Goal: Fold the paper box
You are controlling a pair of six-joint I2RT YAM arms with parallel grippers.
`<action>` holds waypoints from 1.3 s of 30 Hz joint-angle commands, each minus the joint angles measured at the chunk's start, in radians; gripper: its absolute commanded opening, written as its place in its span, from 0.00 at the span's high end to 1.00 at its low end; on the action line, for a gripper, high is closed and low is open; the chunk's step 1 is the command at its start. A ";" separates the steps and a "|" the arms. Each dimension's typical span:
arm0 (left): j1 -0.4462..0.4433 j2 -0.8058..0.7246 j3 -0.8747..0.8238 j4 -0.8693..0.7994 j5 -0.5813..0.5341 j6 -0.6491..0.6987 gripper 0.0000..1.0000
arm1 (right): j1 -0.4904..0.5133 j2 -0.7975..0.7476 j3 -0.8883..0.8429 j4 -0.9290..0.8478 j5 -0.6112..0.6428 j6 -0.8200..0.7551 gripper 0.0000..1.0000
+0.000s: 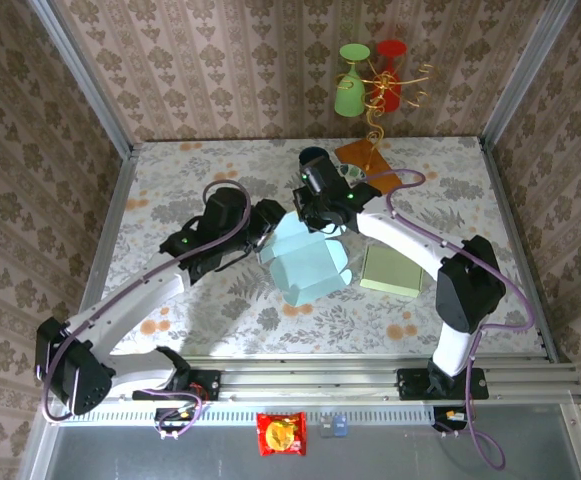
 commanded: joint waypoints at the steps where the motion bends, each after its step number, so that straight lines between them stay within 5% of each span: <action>1: 0.024 0.002 -0.008 -0.032 -0.029 -0.016 0.41 | -0.007 -0.055 0.014 -0.030 -0.003 0.016 1.00; 13: 0.156 -0.069 -0.088 -0.063 -0.008 0.071 0.42 | -0.015 -0.061 0.028 -0.042 -0.024 0.007 1.00; 28: 0.168 -0.017 -0.098 -0.013 0.120 0.157 0.64 | -0.018 -0.048 0.018 -0.023 -0.033 0.018 1.00; 39: 0.161 0.076 -0.024 -0.059 0.238 0.243 0.54 | -0.020 -0.030 0.026 -0.016 -0.050 0.008 1.00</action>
